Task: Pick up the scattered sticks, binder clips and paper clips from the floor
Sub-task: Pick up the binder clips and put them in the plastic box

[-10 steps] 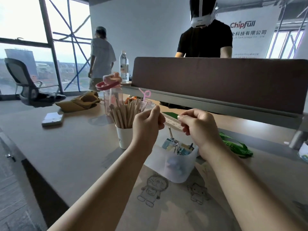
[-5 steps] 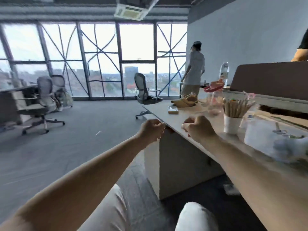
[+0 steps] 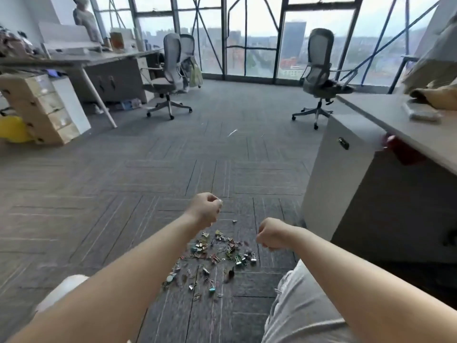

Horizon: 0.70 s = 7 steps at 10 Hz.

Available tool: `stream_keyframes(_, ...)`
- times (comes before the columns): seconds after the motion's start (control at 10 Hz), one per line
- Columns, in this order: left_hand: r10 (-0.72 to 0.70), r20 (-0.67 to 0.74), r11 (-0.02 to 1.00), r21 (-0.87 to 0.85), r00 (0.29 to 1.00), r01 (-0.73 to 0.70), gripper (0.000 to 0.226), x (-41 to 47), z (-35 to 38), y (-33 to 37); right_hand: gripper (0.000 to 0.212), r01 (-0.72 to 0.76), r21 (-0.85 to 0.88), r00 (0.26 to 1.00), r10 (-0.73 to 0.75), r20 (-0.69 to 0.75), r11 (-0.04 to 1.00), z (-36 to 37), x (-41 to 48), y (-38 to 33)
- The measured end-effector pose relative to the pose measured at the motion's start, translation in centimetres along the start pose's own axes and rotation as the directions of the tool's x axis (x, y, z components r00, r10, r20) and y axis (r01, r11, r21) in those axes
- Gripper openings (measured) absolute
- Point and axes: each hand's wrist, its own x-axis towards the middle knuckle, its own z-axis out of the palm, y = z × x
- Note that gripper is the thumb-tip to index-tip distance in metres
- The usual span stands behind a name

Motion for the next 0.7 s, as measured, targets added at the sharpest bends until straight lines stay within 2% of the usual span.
stream_keyframes(0.1,-0.147,-0.048,0.989,0.008,0.988,0.147,0.013,4.4,-1.5,-6.5,0.014,-0.005,-0.135,0.989,0.025,0.146,0.991,3.2,7.1,-1.7)
stream_keyframes(0.2,-0.291,-0.070,0.954,0.053,0.954,0.295,0.010,9.9,-1.4,-13.1,0.027,-0.022,-0.241,0.964,0.085,0.253,0.970,6.3,14.9,-1.8)
stream_keyframes(0.3,-0.411,-0.057,0.908,0.064,0.910,0.414,0.008,16.0,0.3,-19.0,0.030,-0.107,-0.238,0.927,0.184,0.328,0.965,9.3,24.6,0.5)
stream_keyframes(0.4,-0.523,-0.025,0.848,0.080,0.852,0.523,0.009,22.8,3.8,-26.7,0.011,-0.111,-0.262,0.928,0.194,0.318,0.959,13.2,32.3,4.7)
stream_keyframes(0.5,-0.592,0.003,0.800,0.125,0.806,0.587,0.007,25.2,6.5,-30.9,0.028,-0.221,-0.257,0.925,0.285,0.251,0.941,17.0,35.9,7.8)
stream_keyframes(0.6,-0.596,0.014,0.782,0.235,0.803,0.577,0.027,26.7,9.4,-34.2,0.055,-0.328,-0.219,0.890,0.379,0.253,0.919,21.1,38.4,10.9)
stream_keyframes(0.7,-0.604,0.003,0.750,0.341,0.797,0.567,0.047,27.4,12.0,-38.6,0.071,-0.435,-0.072,0.890,0.440,0.116,0.898,25.6,41.4,13.9)
